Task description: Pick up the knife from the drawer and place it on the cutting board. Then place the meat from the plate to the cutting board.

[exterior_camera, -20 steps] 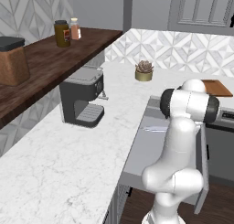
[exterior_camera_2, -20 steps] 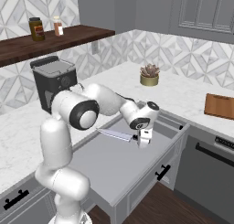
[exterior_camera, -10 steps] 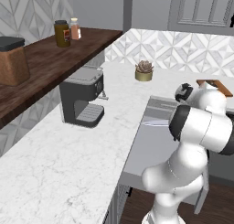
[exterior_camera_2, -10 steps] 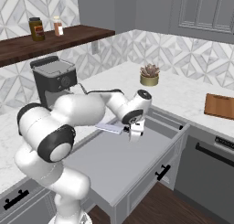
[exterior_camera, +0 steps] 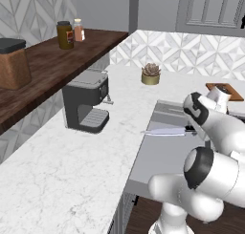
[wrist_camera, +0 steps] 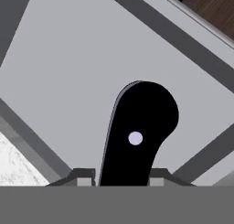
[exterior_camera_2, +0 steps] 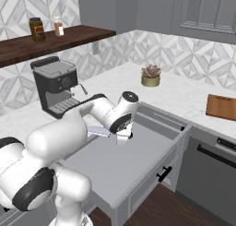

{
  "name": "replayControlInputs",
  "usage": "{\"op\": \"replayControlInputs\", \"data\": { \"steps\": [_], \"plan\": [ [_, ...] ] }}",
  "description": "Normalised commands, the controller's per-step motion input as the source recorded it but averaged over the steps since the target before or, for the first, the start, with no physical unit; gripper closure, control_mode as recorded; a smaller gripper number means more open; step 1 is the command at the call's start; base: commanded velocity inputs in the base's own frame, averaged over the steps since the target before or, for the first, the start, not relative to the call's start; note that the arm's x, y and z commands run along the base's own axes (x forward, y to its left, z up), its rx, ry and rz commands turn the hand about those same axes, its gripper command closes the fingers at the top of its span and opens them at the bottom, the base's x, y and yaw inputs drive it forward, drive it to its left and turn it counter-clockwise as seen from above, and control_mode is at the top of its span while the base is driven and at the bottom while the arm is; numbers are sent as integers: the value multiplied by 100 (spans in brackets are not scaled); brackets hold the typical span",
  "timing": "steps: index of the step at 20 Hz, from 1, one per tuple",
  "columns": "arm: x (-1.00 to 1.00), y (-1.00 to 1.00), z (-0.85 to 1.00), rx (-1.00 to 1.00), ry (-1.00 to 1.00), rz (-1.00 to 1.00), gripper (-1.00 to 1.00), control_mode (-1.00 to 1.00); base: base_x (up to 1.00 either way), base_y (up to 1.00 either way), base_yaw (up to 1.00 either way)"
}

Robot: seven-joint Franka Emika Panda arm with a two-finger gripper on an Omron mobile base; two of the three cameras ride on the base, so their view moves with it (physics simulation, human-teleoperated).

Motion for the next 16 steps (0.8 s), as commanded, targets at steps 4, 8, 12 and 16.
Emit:
{"op": "replayControlInputs", "data": {
  "steps": [4, 8, 12, 16],
  "plan": [
    [-49, 17, 29, 0, -4, 0, 100, -100, 0, 0, 0],
    [-9, 3, 7, 0, 0, 0, 100, 100, -60, 0, 0],
    [0, 0, 0, 0, 0, 0, 100, 100, -100, -17, -1],
    [0, 0, 0, 0, 0, 0, 100, 100, -84, -83, -5]
  ]
}}
